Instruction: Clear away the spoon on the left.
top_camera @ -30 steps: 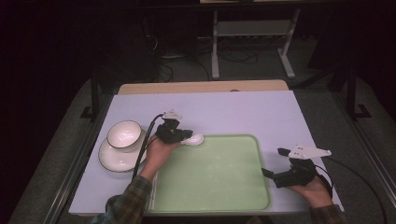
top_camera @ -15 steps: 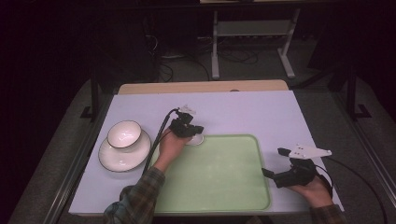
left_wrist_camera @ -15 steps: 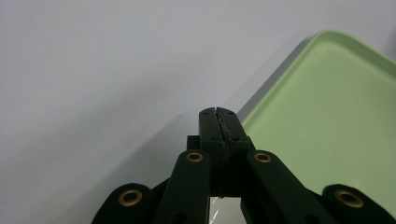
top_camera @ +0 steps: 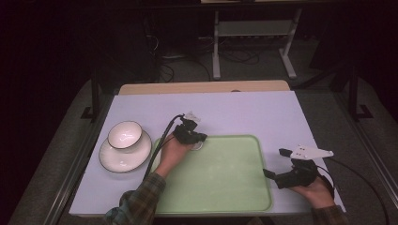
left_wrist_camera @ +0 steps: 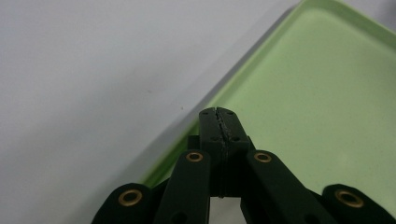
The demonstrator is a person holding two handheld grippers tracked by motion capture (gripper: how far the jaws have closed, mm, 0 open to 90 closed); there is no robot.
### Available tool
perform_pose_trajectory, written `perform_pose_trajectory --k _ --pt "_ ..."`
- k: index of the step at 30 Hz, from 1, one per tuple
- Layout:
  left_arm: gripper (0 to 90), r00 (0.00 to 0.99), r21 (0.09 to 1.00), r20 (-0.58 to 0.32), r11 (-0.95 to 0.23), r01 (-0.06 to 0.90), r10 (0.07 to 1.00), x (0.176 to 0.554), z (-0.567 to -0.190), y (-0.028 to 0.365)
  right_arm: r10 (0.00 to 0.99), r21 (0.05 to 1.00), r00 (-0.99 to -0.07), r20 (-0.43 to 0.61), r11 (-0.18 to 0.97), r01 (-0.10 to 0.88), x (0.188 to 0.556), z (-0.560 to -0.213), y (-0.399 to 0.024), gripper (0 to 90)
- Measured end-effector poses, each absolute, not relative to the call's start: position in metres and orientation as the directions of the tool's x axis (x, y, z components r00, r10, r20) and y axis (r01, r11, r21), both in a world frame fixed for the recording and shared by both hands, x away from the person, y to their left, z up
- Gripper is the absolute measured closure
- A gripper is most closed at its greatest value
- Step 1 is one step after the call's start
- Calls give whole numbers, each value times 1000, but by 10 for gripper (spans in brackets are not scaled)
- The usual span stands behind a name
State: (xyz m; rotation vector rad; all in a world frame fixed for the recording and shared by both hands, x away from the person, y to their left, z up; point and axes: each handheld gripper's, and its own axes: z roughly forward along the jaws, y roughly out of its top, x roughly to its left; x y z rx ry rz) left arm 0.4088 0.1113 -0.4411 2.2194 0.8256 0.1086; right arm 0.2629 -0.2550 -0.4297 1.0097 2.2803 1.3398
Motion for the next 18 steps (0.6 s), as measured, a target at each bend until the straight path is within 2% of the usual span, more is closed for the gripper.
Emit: perform_pose_trajectory --k 18 --pt "898 800 668 -199 -519 533 566 386 -443 122 718 859 -694 52 323 398 262 -428 -250 0"
